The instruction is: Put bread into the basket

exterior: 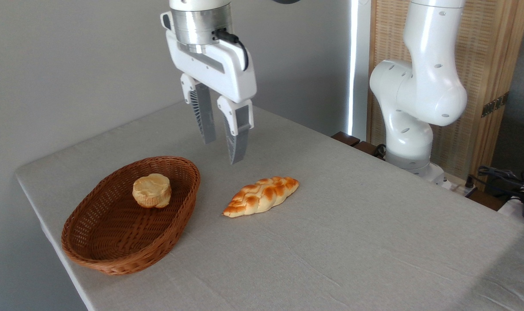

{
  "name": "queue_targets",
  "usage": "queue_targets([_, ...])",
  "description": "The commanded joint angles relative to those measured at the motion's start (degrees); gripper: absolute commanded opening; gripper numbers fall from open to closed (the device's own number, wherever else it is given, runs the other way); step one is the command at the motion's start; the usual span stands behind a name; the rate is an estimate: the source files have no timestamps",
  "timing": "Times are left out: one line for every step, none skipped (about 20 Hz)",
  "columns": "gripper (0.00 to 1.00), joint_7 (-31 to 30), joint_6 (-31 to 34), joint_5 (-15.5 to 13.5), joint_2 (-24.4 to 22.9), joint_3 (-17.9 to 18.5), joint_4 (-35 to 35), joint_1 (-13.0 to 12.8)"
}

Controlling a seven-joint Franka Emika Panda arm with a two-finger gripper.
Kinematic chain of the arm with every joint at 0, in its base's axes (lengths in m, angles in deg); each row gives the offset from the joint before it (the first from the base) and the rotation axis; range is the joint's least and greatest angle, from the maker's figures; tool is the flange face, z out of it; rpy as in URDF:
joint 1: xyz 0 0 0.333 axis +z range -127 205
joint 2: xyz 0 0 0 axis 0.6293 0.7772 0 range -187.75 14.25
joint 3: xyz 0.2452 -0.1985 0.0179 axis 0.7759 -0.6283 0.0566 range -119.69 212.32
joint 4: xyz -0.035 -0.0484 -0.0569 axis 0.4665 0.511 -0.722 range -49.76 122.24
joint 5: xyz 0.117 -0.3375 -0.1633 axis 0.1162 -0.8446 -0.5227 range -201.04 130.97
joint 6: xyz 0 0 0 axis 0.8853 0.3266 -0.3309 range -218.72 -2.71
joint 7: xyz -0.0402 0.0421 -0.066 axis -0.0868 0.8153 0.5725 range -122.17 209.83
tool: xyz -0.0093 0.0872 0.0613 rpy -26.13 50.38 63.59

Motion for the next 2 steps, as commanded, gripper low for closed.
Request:
queue_targets([1.0,1.09,1.19,-0.49,-1.24,2.29,0.76,-0.57])
queue_targets([1.0,1.09,0.84,-0.75,-1.15,2.39,0.67,-0.57])
